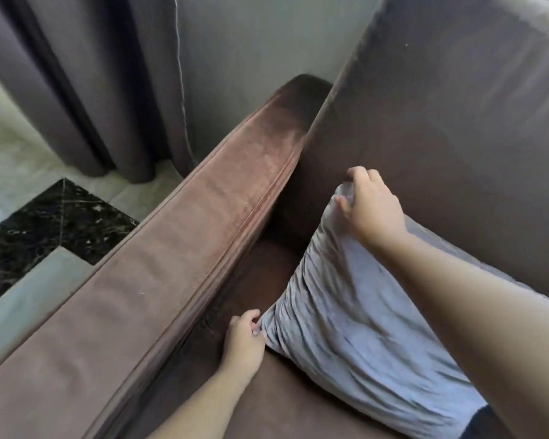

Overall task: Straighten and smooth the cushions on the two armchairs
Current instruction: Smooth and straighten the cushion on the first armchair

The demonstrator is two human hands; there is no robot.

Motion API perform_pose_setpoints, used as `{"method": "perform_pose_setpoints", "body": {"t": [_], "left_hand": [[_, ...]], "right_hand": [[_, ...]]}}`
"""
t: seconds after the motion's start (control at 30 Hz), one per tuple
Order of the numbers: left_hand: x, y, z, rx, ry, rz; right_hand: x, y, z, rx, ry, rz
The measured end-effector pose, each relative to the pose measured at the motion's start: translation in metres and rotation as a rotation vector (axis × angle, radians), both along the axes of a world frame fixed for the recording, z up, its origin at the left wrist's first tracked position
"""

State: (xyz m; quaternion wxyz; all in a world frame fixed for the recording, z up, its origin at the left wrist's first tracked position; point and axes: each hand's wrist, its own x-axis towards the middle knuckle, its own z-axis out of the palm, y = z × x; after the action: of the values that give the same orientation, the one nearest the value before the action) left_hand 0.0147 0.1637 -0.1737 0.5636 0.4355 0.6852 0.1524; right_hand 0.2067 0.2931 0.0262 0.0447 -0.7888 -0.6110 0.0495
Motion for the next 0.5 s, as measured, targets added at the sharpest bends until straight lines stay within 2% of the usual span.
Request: {"method": "perform_pose_setpoints", "body": {"t": [0.13, 0.33, 0.5], "left_hand": [[-0.004, -0.005, -0.005, 0.03, 0.112, -0.214], [-0.013, -0.022, -0.02, 0.1, 0.237, -0.208], [-0.026, -0.029, -0.018, 0.114, 0.355, -0.227]], "right_hand": [[-0.004, 0.011, -0.005, -0.03, 0.01, -0.048], [0.02, 0.004, 0.012, 0.176, 0.177, -0.127], [0.035, 0.006, 0.025, 0.256, 0.294, -0.199]]}}
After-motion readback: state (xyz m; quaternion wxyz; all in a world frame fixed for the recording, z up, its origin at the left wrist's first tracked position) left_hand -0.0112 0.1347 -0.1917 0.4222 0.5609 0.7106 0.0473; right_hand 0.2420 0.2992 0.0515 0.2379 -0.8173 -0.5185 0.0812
